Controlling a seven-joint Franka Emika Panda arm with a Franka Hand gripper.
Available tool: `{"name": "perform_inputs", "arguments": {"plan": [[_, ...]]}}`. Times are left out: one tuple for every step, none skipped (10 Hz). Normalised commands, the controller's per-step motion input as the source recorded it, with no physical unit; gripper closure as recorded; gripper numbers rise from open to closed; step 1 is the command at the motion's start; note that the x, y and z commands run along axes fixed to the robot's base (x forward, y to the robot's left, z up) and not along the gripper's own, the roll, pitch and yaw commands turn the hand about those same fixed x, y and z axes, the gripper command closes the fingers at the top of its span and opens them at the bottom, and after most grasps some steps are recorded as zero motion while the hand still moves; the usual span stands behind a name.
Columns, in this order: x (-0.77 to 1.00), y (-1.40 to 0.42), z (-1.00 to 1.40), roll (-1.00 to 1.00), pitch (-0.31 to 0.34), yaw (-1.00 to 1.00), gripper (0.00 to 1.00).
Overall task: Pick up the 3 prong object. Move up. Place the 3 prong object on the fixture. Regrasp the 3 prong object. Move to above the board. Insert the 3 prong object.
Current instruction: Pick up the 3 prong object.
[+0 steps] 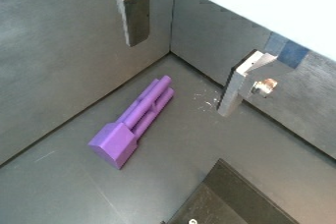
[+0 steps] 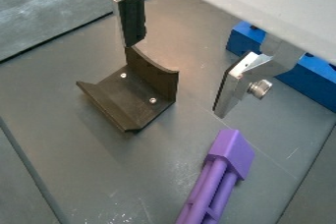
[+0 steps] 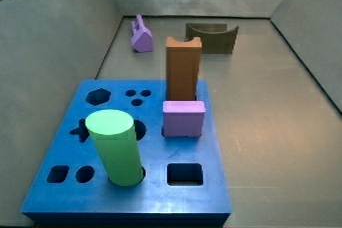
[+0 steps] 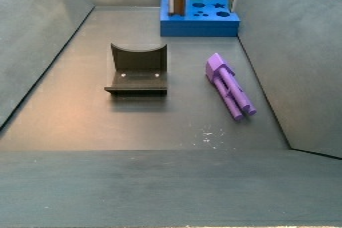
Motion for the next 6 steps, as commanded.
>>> {"name": "perform_inputs", "arguments": {"plan": [[0.00,-0.02,0.00,0.00,-0.004,0.00,0.00],[0.00,-0.07,0.00,0.00,-0.019,0.05,0.00],[-0.11,-0.13,-0.02,0.00,-0.037,0.05,0.00],[-0.22,-0.22,-0.15,0.05,-0.044,0.19,0.00],[-0.14,-0.20,-0.14,0.03,-0.021,0.36,0.00],[-0.10,-0.18,-0.05,0.00,-0.016,0.56,0.00]]}}
